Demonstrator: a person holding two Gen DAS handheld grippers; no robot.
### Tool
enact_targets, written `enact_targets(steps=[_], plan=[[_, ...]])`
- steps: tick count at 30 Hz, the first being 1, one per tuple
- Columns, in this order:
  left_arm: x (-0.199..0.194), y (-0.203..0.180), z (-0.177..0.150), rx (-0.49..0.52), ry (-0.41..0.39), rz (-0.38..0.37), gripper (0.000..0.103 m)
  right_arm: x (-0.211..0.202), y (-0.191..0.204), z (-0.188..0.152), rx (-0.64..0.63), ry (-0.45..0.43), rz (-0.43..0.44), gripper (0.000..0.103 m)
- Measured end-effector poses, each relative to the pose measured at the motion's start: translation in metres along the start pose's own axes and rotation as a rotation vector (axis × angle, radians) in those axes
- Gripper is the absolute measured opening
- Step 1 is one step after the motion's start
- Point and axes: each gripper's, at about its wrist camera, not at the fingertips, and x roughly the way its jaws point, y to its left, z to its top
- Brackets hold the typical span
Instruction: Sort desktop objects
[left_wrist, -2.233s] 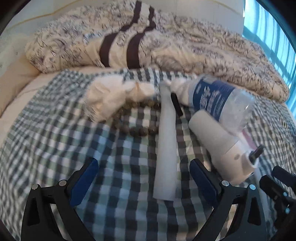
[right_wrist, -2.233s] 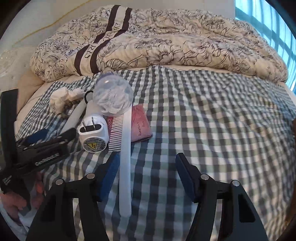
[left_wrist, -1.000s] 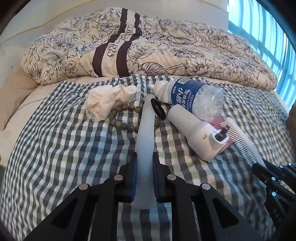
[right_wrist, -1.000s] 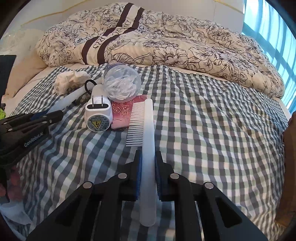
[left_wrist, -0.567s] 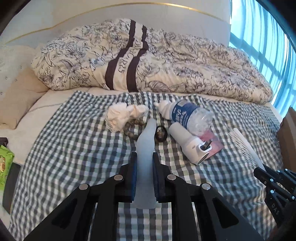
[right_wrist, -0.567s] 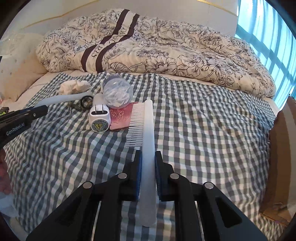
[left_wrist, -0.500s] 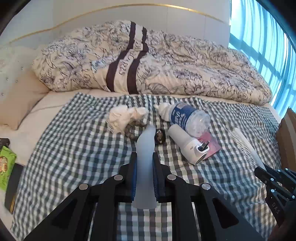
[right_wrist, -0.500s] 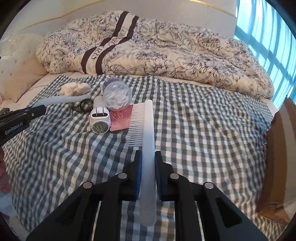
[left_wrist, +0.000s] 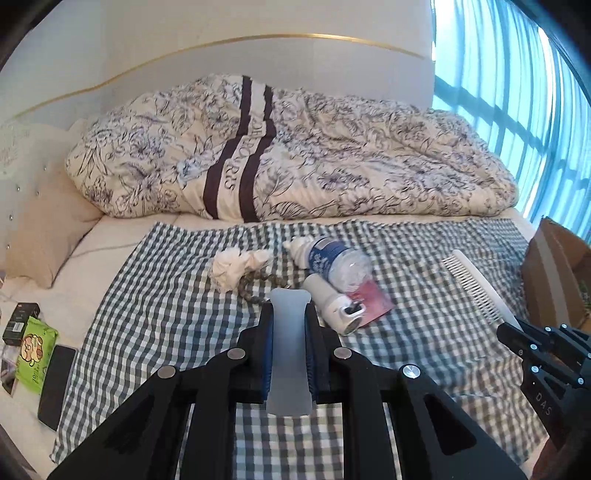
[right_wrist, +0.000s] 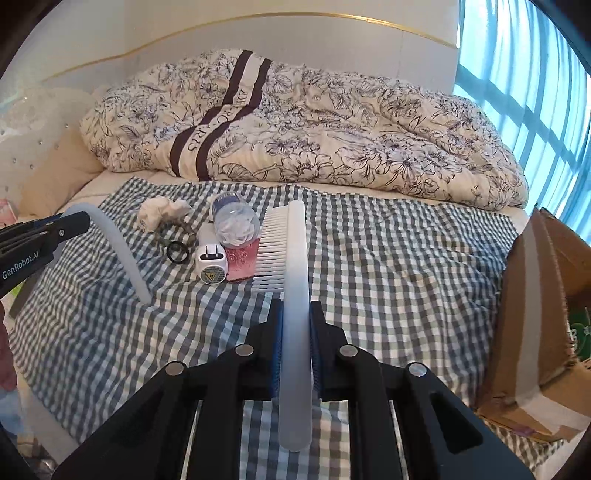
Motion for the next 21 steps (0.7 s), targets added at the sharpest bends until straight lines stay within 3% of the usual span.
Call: enact_targets(steps=[12,21], plan=[[-0.048,-0.064,0.022,0.066,-0.054,-0.032,0.014,-0.053,-0.047,-0.002,0.047,-0.053,-0.01,0.013],[-0.067,-0.158,0.035,0.162,-0.09,-0.102,0.014,-0.09,-0.118,-0.011,0.118,-0.082,-0.06,0.013]])
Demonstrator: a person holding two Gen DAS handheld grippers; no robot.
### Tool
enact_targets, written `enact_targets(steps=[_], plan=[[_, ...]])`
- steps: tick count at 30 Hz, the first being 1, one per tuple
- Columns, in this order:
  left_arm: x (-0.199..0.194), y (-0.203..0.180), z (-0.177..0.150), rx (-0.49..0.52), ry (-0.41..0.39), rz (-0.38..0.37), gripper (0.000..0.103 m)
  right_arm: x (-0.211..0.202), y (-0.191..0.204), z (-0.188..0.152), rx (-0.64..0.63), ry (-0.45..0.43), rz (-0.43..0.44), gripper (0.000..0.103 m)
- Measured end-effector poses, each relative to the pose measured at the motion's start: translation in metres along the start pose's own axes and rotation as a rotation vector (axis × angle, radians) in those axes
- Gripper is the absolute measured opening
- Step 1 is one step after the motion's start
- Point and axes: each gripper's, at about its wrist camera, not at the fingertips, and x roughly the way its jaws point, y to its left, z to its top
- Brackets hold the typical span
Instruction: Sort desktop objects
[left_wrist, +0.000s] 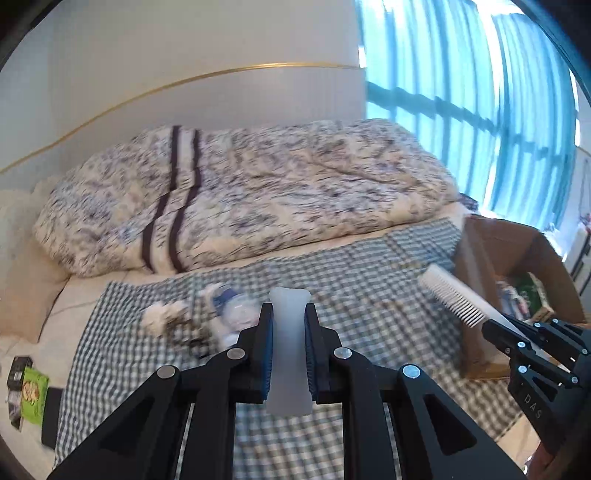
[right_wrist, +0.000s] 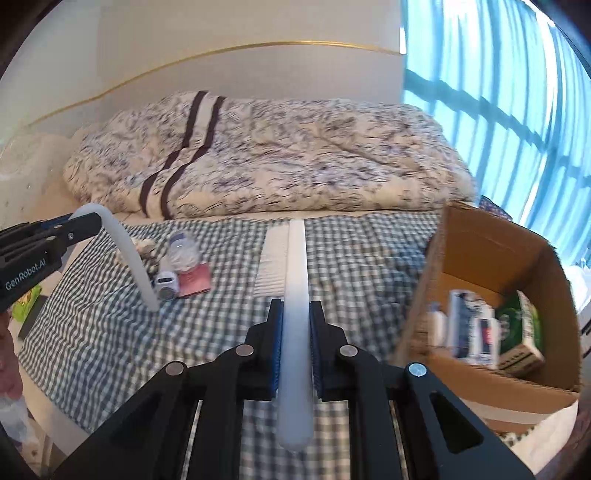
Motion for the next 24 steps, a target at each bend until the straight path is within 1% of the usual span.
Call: enact_targets(steps=[3,8,10,12,14,17,19,22,24], plan=[[-0.001,-0.038,0.011,0.029,-0.012,-0.041,0.014,-0.01,-0.029,0.0,0.023,-0.007,-0.024,0.01],[-0.006,-0.099,0.028,0.056,-0.026,-0.121,0.014,-0.028,-0.076,0.001,0.054,-0.02,-0.071,0.01],[-0.01,-0.128,0.035,0.084,-0.032,-0.152,0.014,-0.035,-0.093,0.001,0.066,-0.023,-0.089,0.01],[-0.012,-0.15,0.042,0.106,-0.043,-0.171,0.014,-0.041,-0.112,0.003,0.076,-0.024,-0.109,0.01],[-0.015,-0.172,0.048,0.114,-0.051,-0.206,0.014,-0.045,-0.127,0.003,0.083,-0.022,-0.126,0.01],[-0.018,-0.198,0.052,0.127,-0.056,-0.24,0.014,-0.05,-0.149,-0.001,0.102,-0.016,-0.14,0.01],[-0.019,-0.209,0.052,0.138,-0.056,-0.249,0.014,-0.052,-0.161,-0.005,0.116,-0.004,-0.126,0.01],[-0.017,-0.216,0.048,0.137,-0.05,-0.253,0.014,-0.06,-0.165,-0.019,0.113,0.0,-0.041,0.011],[-0.015,-0.213,0.047,0.13,-0.042,-0.244,0.014,-0.06,-0.158,-0.031,0.074,0.03,0.019,0.021]])
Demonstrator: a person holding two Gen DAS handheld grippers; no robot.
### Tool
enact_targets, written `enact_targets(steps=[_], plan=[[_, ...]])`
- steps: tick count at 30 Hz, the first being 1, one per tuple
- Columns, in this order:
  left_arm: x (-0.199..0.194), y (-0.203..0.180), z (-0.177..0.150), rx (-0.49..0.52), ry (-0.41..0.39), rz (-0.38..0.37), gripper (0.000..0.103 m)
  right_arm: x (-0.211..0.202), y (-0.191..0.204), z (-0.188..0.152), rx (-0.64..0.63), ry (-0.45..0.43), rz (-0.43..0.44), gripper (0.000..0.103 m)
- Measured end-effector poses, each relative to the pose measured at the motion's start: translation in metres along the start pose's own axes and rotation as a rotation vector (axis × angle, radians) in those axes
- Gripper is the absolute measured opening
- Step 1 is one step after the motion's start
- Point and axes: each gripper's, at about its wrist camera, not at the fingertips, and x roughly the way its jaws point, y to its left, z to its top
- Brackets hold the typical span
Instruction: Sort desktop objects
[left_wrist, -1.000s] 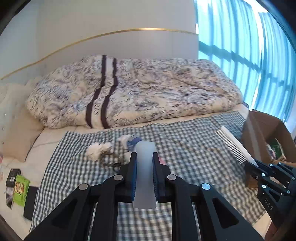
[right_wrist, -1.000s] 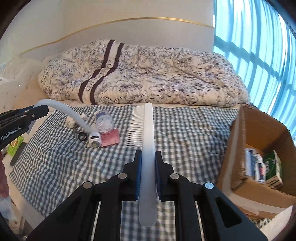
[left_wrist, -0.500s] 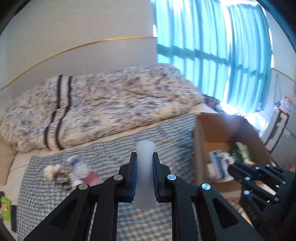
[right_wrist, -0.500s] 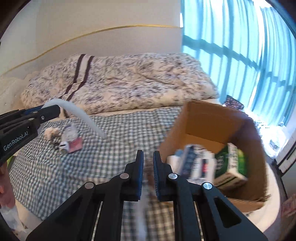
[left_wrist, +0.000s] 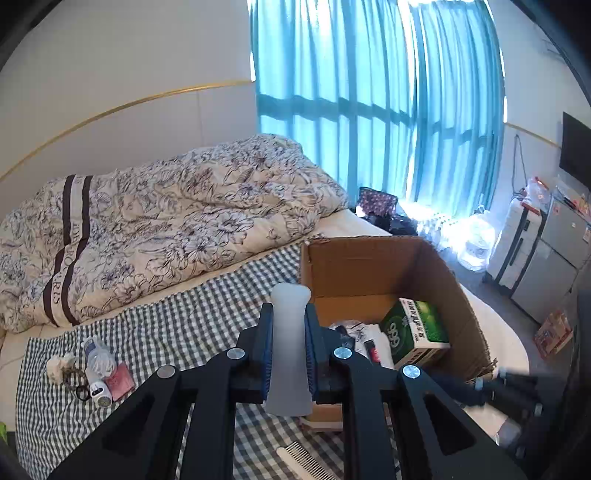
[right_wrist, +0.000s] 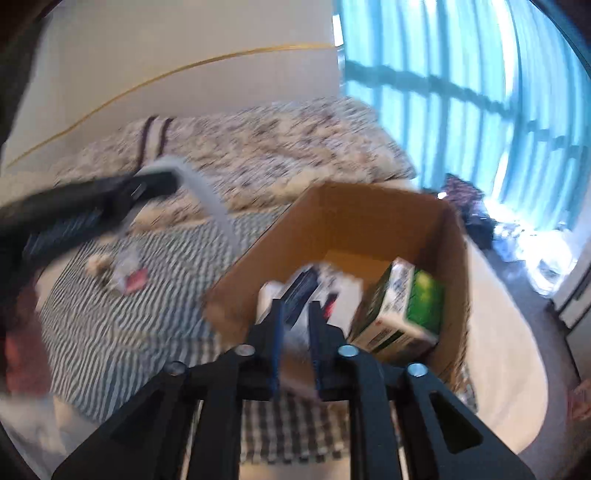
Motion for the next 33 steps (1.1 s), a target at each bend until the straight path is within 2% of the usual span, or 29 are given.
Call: enact_targets(steps=[1,3,9,13,17,23,33], plan=[[0.0,0.003,-0.001,-0.003,0.002,0.005,0.014,0.001,0.005,-0.008,-0.027,0.021,0.035,0.023],[-0.002,0.012,-0.004,-0.012,0.003,0.024,0.014,0.007,0.018,-0.027,-0.081,0.077,0.093,0.036],[-0.015,0.043,-0.012,-0.05,-0.002,0.065,0.014,0.059,0.063,-0.086,-0.165,0.242,0.149,0.037],[-0.026,0.071,-0.027,-0.084,0.001,0.093,0.015,0.094,0.075,-0.11,-0.149,0.313,0.111,0.037],[-0.034,0.111,-0.05,-0.158,0.01,0.117,0.015,0.11,0.074,-0.122,-0.126,0.324,0.042,0.037],[-0.028,0.155,-0.084,-0.225,0.04,0.135,0.015,0.126,0.064,-0.126,-0.062,0.353,0.005,0.037],[-0.023,0.184,-0.115,-0.26,0.081,0.141,0.015,0.127,0.086,-0.126,-0.126,0.349,-0.089,0.034]])
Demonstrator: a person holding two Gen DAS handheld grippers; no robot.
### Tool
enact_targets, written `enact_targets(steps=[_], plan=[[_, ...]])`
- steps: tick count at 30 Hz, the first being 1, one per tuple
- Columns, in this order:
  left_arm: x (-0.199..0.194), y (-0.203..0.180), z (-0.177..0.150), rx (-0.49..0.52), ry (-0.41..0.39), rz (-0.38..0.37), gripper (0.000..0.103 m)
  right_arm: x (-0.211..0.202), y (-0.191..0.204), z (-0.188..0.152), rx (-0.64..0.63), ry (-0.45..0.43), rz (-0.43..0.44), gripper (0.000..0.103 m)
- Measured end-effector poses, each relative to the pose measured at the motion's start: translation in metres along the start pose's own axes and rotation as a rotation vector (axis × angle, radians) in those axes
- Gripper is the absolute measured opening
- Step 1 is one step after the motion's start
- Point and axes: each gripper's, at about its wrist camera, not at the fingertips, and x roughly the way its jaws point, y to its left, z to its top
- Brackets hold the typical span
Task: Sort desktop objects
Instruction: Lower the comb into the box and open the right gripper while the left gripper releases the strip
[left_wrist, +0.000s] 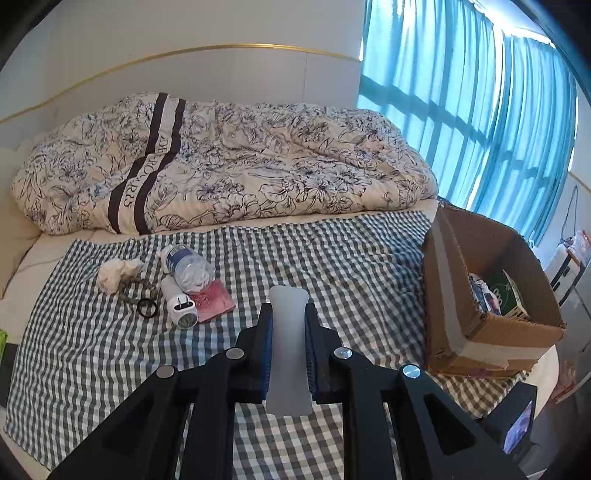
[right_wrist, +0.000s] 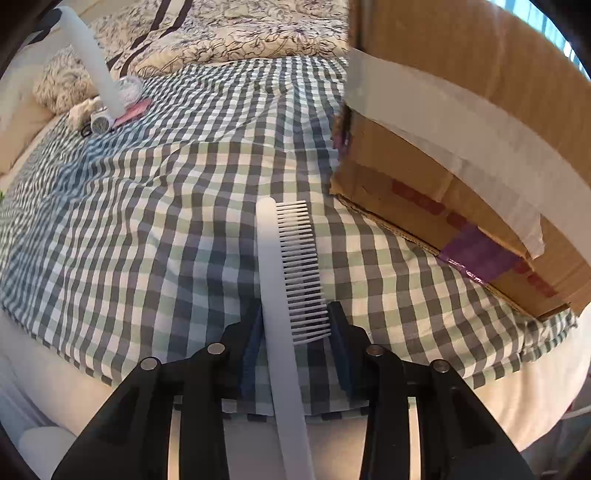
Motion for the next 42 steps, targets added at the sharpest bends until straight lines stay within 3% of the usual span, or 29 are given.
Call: enact_targets(steps=[9,19,29,34,37,38,39,40,41,42], plan=[[-0.012,-0.02,0.008,0.042,-0.014,-0.019,0.015,-0.041,0.002,0.013,-0.017,-0.056,0.025,0.033],[-0.032,-0.088,0.043,0.106,-0.067,-0.096,0.015,-0.105,-0.023,0.054,-0.017,-0.196,0.014,0.033],[-0.044,-0.195,0.089,0.226,-0.144,-0.214,0.015,-0.16,-0.102,0.092,0.081,-0.334,-0.03,0.033],[-0.037,-0.234,0.097,0.224,-0.141,-0.294,0.016,-0.163,-0.148,0.113,0.152,-0.357,-0.068,0.033],[-0.021,-0.253,0.089,0.255,-0.119,-0.278,0.018,-0.152,-0.171,0.125,0.189,-0.34,-0.054,0.033],[-0.013,-0.257,0.084,0.271,-0.109,-0.266,0.021,-0.145,-0.173,0.128,0.189,-0.327,-0.043,0.033],[-0.007,-0.26,0.08,0.285,-0.097,-0.259,0.034,-0.138,-0.176,0.132,0.195,-0.317,-0.041,0.034],[-0.001,-0.263,0.076,0.306,-0.079,-0.247,0.067,-0.13,-0.178,0.134,0.202,-0.307,-0.05,0.039],[0.005,-0.265,0.071,0.326,-0.064,-0.221,0.085,-0.124,-0.18,0.135,0.206,-0.296,-0.067,0.059],[0.007,-0.265,0.064,0.337,-0.075,-0.175,0.094,-0.122,-0.181,0.134,0.216,-0.298,-0.085,0.075]])
